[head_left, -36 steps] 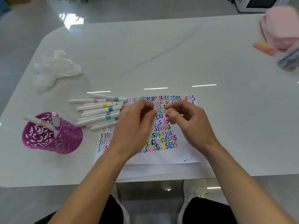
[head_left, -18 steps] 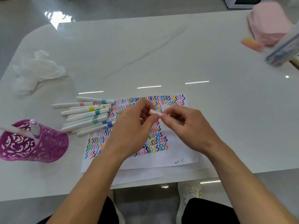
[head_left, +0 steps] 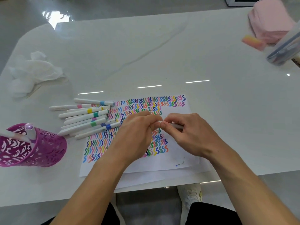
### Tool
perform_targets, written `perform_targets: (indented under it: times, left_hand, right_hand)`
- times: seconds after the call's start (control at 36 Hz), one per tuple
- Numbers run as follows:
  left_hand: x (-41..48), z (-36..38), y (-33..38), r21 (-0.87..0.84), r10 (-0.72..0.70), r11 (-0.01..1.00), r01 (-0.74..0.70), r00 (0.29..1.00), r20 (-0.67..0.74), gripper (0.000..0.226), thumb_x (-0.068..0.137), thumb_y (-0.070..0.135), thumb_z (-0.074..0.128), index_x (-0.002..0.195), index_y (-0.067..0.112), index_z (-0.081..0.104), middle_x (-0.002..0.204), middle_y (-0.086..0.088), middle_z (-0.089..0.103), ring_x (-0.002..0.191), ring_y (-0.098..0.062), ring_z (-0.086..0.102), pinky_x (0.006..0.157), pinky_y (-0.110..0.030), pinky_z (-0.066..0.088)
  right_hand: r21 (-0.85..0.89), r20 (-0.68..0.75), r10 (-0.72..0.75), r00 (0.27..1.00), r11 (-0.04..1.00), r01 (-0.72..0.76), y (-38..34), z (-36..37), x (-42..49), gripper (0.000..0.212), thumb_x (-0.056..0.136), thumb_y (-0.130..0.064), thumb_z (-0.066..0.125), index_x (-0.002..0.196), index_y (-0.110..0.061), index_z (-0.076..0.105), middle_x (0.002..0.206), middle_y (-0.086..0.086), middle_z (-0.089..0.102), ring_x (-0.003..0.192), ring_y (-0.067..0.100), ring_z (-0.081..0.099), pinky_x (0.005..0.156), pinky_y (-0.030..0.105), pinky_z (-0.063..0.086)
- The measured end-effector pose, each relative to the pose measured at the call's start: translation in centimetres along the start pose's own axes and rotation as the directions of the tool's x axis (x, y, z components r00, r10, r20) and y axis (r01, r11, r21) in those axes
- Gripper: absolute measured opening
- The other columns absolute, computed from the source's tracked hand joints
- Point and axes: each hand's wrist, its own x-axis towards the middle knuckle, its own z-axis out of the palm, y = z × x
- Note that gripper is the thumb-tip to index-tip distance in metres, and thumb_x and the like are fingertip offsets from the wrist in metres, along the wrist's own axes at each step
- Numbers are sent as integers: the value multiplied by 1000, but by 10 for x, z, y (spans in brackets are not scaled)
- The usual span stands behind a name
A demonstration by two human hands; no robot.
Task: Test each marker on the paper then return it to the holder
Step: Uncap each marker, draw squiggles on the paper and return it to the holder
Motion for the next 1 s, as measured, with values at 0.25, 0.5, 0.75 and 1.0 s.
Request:
perform_targets:
  times: [0.25,0.5,0.75,1.0]
  left_hand:
    - [4,-2,-1,-6,-111,994,111,983,-150,21,101,28,58,112,21,75,95,10,71,87,-10,62,77,-11,34]
    - [3,1,-9,9,-207,977,211,967,-146,24,101,33,57,119,27,71,102,13,67,90,-6,56,80,-18,35]
    - [5,4,-13,71,-157,983,168,978,-135,21,96,30,65,115,26,74,105,12,69,103,-11,57,87,-18,35]
    - [6,8,-16,108,-139,983,150,985,-106,18,94,25,69,110,23,76,111,10,70,112,-12,53,89,-15,31]
  right_hand:
    - [188,-74,45,996,982,-30,-1,2,1,21,106,-50,49,97,-32,56,59,-3,52,50,8,43,51,21,32]
    - [660,-188,162,969,751,2,-3,-7,7,27,108,-2,43,106,-18,65,108,2,75,80,22,72,73,36,62]
    - [656,-199,157,967,755,12,8,-3,12,36,90,6,74,119,-15,69,99,6,78,95,22,75,81,36,63]
    - [638,-285,209,935,770,22,11,11,19,12,98,-27,67,89,-19,67,82,-3,67,62,11,61,59,21,49]
